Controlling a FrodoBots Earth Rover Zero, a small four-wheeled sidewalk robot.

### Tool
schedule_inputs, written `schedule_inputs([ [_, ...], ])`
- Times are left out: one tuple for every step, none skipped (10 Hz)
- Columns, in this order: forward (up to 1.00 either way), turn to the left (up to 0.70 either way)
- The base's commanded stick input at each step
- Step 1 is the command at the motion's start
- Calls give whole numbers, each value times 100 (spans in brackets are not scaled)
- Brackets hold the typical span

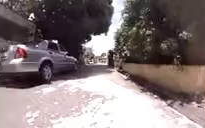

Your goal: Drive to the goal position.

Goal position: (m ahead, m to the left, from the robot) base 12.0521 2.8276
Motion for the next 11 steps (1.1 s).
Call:
schedule_inputs([
  [85,0],
  [85,0],
  [85,0],
  [85,0],
  [85,0],
  [85,0],
  [85,0],
  [85,0],
  [85,0],
  [85,0],
  [85,0],
])
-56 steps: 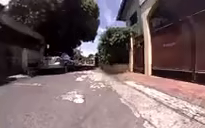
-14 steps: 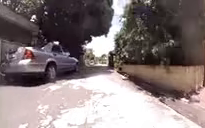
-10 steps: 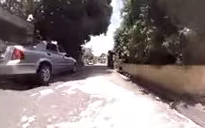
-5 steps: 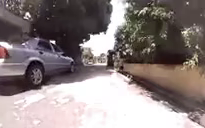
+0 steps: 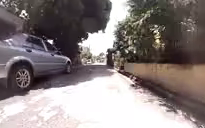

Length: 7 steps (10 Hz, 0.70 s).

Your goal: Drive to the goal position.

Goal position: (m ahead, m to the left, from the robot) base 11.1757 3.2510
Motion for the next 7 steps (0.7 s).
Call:
schedule_inputs([
  [85,0],
  [85,0],
  [85,0],
  [85,0],
  [85,0],
  [85,0],
  [85,0],
])
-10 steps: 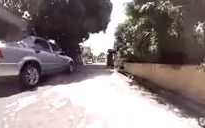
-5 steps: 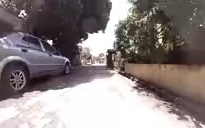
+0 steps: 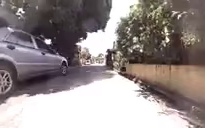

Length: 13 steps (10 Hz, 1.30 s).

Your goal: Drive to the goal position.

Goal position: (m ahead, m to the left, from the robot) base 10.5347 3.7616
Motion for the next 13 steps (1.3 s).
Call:
schedule_inputs([
  [85,0],
  [85,0],
  [85,0],
  [85,0],
  [85,0],
  [85,0],
  [85,0],
  [85,0],
  [85,0],
  [85,0],
  [85,0],
  [85,0],
  [85,0],
])
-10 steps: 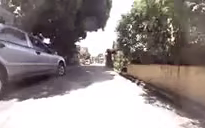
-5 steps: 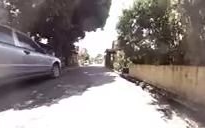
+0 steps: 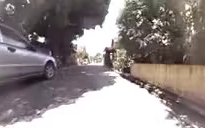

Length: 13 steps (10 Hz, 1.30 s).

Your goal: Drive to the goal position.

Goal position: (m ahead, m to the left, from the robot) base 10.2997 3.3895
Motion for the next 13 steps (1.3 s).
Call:
schedule_inputs([
  [85,0],
  [85,0],
  [85,0],
  [85,0],
  [85,0],
  [85,0],
  [85,0],
  [85,0],
  [85,0],
  [85,0],
  [85,0],
  [85,0],
  [85,0],
])
